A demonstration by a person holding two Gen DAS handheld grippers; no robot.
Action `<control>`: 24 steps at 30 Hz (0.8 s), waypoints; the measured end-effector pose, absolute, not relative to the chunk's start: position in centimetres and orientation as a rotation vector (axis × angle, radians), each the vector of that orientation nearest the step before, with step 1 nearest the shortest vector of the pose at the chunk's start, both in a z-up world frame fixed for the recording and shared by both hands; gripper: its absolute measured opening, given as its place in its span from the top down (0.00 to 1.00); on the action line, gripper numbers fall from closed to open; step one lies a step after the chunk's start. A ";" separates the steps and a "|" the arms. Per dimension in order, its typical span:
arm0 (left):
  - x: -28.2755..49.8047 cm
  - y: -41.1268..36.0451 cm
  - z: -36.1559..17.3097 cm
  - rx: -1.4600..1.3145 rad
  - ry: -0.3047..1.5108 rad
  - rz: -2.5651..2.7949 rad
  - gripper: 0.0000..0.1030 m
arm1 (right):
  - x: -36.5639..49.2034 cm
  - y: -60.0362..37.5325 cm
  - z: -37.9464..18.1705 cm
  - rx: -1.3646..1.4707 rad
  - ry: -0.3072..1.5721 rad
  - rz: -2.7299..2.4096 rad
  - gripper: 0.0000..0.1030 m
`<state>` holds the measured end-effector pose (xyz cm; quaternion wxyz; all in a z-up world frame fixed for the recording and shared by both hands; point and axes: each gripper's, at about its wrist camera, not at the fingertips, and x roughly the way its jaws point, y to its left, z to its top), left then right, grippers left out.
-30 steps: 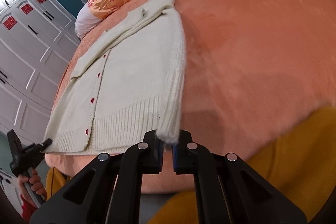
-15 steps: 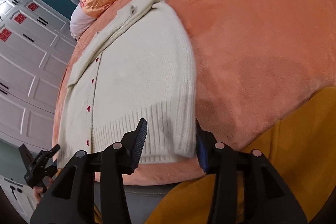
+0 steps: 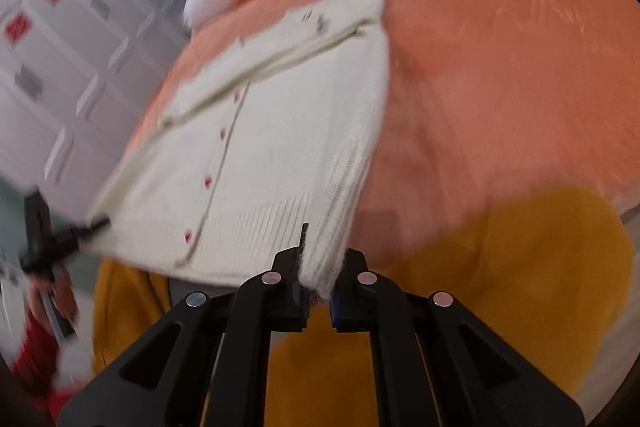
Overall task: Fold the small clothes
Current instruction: 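Grasp the ribbed hem with both tools and lift it toward the collar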
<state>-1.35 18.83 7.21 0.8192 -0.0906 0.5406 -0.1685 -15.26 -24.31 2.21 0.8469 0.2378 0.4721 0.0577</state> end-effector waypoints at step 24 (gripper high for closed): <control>13.0 16.6 11.0 -0.399 0.882 -0.243 0.94 | -0.3 -30.8 8.1 0.686 0.663 0.042 0.94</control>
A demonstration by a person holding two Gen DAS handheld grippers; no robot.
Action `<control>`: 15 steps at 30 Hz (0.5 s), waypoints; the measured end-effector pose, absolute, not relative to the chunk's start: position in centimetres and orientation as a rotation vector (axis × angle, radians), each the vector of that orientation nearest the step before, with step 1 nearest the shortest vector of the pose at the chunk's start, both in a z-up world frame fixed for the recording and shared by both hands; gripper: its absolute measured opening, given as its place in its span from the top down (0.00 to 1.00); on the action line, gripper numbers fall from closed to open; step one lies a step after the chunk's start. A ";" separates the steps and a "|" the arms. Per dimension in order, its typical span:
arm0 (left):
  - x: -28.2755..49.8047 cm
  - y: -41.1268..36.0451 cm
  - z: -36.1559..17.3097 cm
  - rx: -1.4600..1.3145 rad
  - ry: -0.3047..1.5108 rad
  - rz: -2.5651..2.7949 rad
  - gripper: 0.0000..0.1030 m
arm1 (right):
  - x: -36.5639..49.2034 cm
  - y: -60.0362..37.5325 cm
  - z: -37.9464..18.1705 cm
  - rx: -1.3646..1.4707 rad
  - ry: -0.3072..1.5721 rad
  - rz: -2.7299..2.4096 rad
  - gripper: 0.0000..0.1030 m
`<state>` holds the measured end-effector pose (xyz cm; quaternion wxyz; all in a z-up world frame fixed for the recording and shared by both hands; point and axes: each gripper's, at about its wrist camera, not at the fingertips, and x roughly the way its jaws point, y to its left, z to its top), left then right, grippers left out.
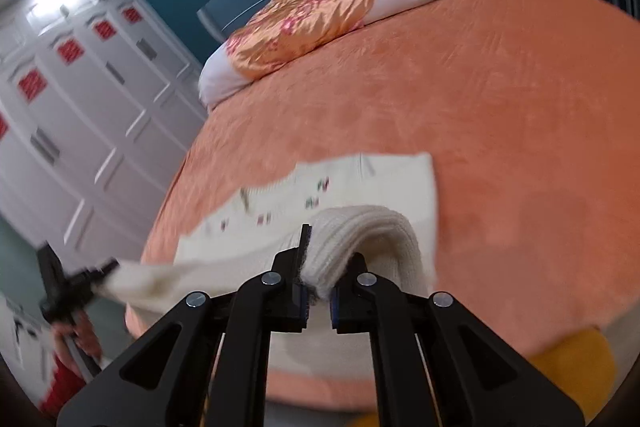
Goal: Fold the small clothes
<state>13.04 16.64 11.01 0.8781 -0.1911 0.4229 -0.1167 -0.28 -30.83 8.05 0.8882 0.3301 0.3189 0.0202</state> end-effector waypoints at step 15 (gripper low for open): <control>21.9 14.0 1.1 -0.364 1.028 -0.082 0.86 | 9.3 -32.1 -0.5 0.866 0.774 -0.060 0.88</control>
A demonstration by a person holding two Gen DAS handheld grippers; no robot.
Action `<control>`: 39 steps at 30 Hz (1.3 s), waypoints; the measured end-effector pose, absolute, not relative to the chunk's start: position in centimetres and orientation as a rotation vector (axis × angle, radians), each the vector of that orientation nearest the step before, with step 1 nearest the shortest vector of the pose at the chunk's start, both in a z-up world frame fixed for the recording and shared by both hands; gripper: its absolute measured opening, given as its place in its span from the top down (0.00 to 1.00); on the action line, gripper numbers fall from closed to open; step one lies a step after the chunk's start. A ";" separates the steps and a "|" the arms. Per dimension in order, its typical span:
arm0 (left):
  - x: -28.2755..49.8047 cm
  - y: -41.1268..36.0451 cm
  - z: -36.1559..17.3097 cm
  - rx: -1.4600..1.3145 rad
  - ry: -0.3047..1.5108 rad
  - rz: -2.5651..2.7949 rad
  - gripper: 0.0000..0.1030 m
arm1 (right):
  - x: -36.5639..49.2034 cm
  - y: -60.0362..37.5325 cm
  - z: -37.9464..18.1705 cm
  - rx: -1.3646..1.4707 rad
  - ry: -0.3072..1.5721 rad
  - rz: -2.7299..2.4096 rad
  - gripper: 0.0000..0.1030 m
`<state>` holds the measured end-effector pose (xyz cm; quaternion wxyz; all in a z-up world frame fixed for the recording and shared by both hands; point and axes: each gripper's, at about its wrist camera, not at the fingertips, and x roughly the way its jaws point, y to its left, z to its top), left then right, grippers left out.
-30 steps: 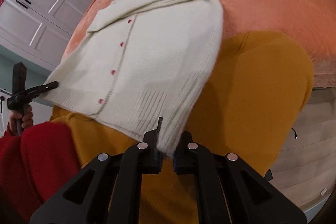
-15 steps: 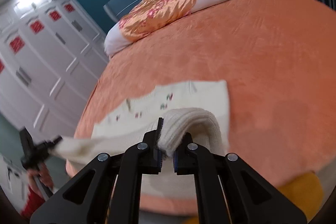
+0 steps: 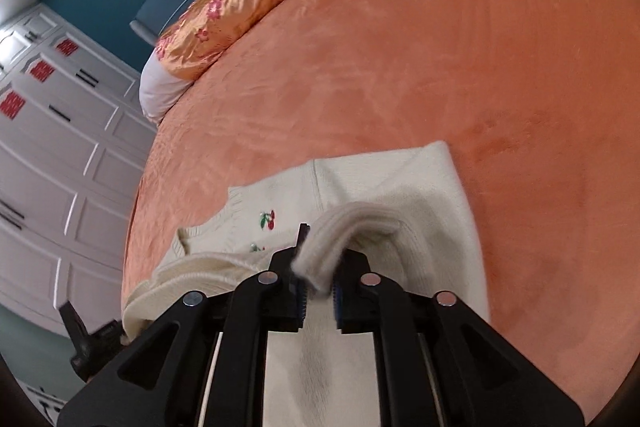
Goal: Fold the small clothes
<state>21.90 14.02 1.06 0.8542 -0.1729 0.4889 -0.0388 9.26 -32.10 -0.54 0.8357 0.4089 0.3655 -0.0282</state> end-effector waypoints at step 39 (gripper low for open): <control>4.8 13.5 3.9 -0.107 0.923 -0.149 0.54 | -7.5 -24.4 -0.7 0.606 0.863 -0.161 0.80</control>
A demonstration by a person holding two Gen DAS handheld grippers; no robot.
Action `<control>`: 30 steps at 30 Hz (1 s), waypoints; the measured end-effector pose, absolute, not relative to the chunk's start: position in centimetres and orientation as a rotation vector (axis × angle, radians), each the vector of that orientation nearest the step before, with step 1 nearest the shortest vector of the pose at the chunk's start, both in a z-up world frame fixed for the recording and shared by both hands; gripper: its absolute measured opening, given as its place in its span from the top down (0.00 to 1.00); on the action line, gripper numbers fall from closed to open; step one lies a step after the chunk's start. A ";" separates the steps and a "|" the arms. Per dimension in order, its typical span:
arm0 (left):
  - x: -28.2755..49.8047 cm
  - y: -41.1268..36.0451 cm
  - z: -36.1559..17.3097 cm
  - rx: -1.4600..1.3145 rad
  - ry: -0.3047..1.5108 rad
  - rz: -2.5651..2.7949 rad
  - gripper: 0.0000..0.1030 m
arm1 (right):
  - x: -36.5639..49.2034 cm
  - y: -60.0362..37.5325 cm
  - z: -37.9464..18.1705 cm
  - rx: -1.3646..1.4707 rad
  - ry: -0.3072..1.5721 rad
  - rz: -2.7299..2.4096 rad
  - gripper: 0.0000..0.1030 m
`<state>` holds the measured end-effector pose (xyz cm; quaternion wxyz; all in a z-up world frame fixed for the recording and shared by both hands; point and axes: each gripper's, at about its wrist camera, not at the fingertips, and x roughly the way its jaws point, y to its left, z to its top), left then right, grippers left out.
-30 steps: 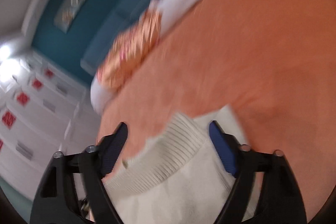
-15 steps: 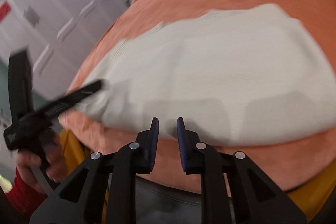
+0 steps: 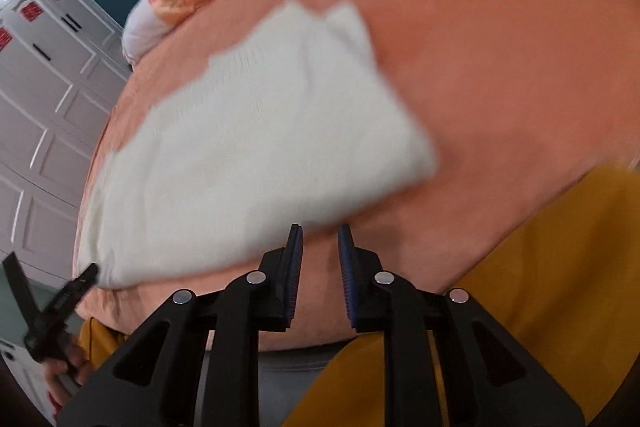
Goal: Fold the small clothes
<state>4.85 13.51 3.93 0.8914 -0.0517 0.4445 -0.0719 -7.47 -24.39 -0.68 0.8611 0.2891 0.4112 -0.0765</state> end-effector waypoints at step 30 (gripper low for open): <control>24.2 13.8 8.2 -0.276 0.865 -0.251 0.92 | 8.4 -30.1 8.4 0.575 0.536 -0.070 0.90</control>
